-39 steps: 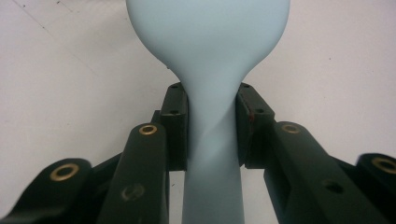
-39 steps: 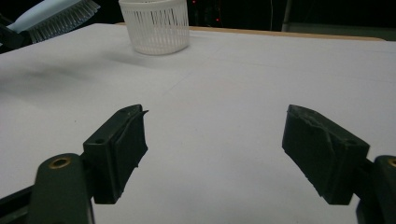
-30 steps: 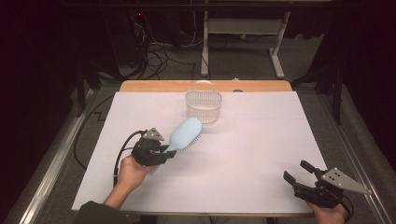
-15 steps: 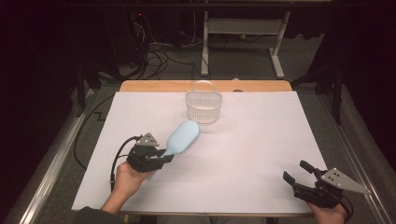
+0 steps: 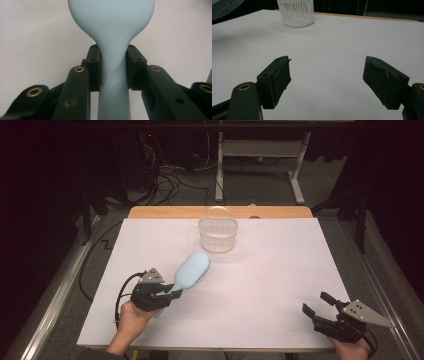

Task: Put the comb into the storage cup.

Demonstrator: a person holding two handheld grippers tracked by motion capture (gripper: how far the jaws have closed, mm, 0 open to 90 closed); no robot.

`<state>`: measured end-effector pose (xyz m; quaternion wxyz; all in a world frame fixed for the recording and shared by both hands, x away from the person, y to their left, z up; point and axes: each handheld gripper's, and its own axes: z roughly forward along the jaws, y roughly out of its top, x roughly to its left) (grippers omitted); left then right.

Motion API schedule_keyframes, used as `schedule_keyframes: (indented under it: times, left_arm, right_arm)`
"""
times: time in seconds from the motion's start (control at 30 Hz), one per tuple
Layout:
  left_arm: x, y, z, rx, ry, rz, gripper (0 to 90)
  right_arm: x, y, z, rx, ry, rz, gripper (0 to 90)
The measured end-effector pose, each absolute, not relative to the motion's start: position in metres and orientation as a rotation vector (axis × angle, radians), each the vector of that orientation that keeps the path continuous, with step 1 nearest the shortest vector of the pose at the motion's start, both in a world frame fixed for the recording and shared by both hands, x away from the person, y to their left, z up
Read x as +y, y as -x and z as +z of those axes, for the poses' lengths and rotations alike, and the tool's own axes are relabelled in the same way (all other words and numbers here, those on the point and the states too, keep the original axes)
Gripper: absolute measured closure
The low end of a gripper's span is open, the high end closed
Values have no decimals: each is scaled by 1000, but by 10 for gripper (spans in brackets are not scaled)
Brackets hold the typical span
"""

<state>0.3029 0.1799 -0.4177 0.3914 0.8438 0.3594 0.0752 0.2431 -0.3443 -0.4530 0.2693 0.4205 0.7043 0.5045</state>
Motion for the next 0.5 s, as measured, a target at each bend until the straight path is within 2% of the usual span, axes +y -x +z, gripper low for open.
schedule_keyframes:
  times: [0.5]
  left_arm:
    - [177, -293, -422, 889, -2089, 186, 675]
  right_arm:
    - [-326, -243, -448, 1902, -1098, 1496, 216]
